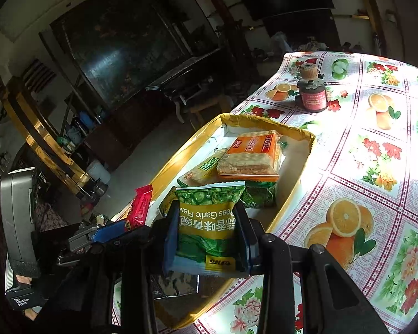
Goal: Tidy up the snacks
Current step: 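Lower both tools into the tray and open them to release the red candy and green bag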
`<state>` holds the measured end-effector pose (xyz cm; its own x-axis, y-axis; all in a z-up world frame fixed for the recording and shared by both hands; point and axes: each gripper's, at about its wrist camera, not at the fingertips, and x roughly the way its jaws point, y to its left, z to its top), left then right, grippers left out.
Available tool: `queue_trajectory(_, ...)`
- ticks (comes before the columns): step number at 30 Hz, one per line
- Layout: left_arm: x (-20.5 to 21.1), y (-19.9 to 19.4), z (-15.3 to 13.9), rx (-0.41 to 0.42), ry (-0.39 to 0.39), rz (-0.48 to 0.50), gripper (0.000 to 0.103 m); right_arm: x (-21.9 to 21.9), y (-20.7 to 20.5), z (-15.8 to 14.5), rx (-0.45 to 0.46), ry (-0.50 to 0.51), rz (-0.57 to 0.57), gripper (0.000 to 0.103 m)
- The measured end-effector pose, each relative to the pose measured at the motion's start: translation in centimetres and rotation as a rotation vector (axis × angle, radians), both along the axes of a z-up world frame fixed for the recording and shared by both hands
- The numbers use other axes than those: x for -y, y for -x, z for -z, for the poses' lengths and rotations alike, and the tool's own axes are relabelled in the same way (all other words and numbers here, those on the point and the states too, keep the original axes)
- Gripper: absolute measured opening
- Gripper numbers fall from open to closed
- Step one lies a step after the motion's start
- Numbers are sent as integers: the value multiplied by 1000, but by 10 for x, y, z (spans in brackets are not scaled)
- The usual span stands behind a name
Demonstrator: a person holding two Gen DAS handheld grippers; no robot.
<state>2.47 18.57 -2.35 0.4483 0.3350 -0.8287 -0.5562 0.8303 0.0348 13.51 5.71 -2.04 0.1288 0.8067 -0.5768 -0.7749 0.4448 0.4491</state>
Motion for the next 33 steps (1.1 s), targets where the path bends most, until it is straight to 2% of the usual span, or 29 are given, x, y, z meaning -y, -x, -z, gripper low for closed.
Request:
queue_trajectory(12, -8, -9, 8, -13, 15, 3, 29, -13, -12, 9, -17, 20, 14, 36)
queue_trajectory(28, -14, -27, 21, -32, 29, 17, 29, -39, -22, 22, 4, 63, 24, 36)
queue_trajectory(33, -8, -26, 19, -21, 22, 41, 32, -43, -20, 23, 11, 84, 15, 36)
